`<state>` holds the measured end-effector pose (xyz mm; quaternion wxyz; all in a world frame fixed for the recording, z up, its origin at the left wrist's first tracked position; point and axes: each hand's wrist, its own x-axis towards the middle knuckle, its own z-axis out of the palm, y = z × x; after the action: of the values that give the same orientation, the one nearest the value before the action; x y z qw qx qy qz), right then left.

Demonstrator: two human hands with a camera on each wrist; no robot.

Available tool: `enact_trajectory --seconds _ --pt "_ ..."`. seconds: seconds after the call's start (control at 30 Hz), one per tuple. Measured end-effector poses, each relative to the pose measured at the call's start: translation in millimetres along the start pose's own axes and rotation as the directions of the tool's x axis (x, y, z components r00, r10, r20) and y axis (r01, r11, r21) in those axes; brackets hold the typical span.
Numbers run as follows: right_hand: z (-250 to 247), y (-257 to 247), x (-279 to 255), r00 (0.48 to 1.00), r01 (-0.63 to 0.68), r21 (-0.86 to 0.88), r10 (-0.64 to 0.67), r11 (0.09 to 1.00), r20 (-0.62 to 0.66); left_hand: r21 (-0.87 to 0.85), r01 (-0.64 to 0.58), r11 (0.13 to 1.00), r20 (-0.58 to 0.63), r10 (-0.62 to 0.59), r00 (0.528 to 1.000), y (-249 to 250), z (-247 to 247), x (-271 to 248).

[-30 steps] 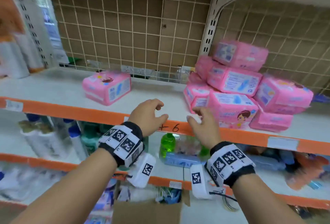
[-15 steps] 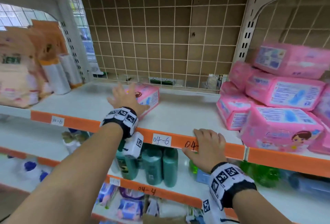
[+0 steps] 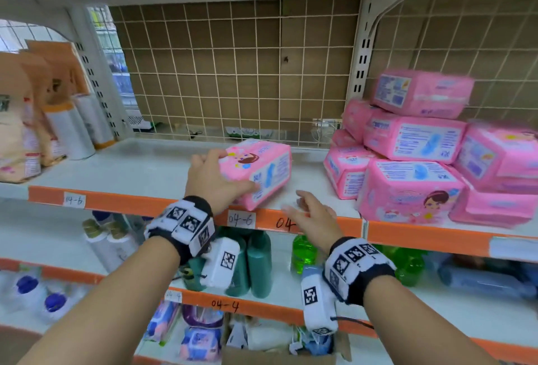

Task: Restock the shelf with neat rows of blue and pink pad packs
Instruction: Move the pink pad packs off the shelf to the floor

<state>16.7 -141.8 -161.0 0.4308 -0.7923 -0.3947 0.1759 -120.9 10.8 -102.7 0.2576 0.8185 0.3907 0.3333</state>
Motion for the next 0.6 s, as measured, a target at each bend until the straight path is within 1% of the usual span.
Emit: enact_trajectory --seconds 0.03,0.07,0.13,0.2,0.23,0.27,0.3,0.33,0.4,0.43,0.47,0.5,0.53,0.57,0.6 --pt "-5 -4 -4 1.000 -0.016 0.247 0.020 0.969 -0.015 -0.026 -0.052 0.998 -0.022 0.052 0.998 8 1 -15" --pt "-10 -10 -9 0.999 -0.023 0.447 0.037 0.894 -0.023 -0.042 -0.106 0.994 -0.043 0.104 0.994 16 2 -30" --pt "-11 -21 -20 0.999 -0.028 0.679 0.039 0.733 -0.001 -0.053 -0.194 0.980 -0.087 0.189 0.978 33 8 -59" --pt "-9 -27 -27 0.999 -0.027 0.810 0.050 0.586 -0.003 -0.014 -0.252 0.967 -0.106 0.250 0.963 48 19 -85" --pt "-11 -28 -29 0.997 -0.019 0.854 0.077 0.521 -0.025 -0.009 -0.275 0.961 -0.087 0.274 0.958 54 25 -95" --pt "-16 -28 -32 0.995 -0.012 0.888 0.097 0.460 -0.037 -0.040 -0.294 0.955 -0.051 0.292 0.955 57 29 -104" --pt "-23 -26 -36 0.994 -0.028 0.915 0.108 0.403 -0.017 -0.112 -0.306 0.945 -0.007 0.308 0.952 59 30 -110" --pt "-31 -22 -40 0.994 -0.068 0.936 0.107 0.344 0.033 -0.206 -0.306 0.930 0.026 0.318 0.948 59 29 -113" --pt "-47 -11 -48 0.984 -0.163 0.965 0.099 0.206 0.145 -0.361 -0.258 0.896 0.056 0.297 0.953 60 24 -113" --pt "-52 -5 -53 0.980 -0.191 0.971 0.091 0.144 0.179 -0.412 -0.214 0.886 0.082 0.270 0.959 61 22 -111" --pt "-56 -2 -58 0.976 -0.213 0.972 0.077 0.101 0.206 -0.463 -0.164 0.871 0.132 0.251 0.959 60 20 -108" --pt "-59 1 -63 0.971 -0.235 0.969 0.061 0.077 0.231 -0.504 -0.124 0.855 0.196 0.253 0.947 61 18 -105" --pt "-62 2 -68 0.965 -0.262 0.962 0.042 0.071 0.259 -0.512 -0.115 0.851 0.255 0.278 0.926 61 16 -103" --pt "-64 3 -73 0.957 -0.292 0.954 0.020 0.076 0.291 -0.474 -0.153 0.867 0.290 0.318 0.903 62 14 -100" --pt "-67 3 -77 0.947 -0.319 0.943 -0.003 0.091 0.321 -0.382 -0.235 0.894 0.307 0.362 0.880 64 11 -96"
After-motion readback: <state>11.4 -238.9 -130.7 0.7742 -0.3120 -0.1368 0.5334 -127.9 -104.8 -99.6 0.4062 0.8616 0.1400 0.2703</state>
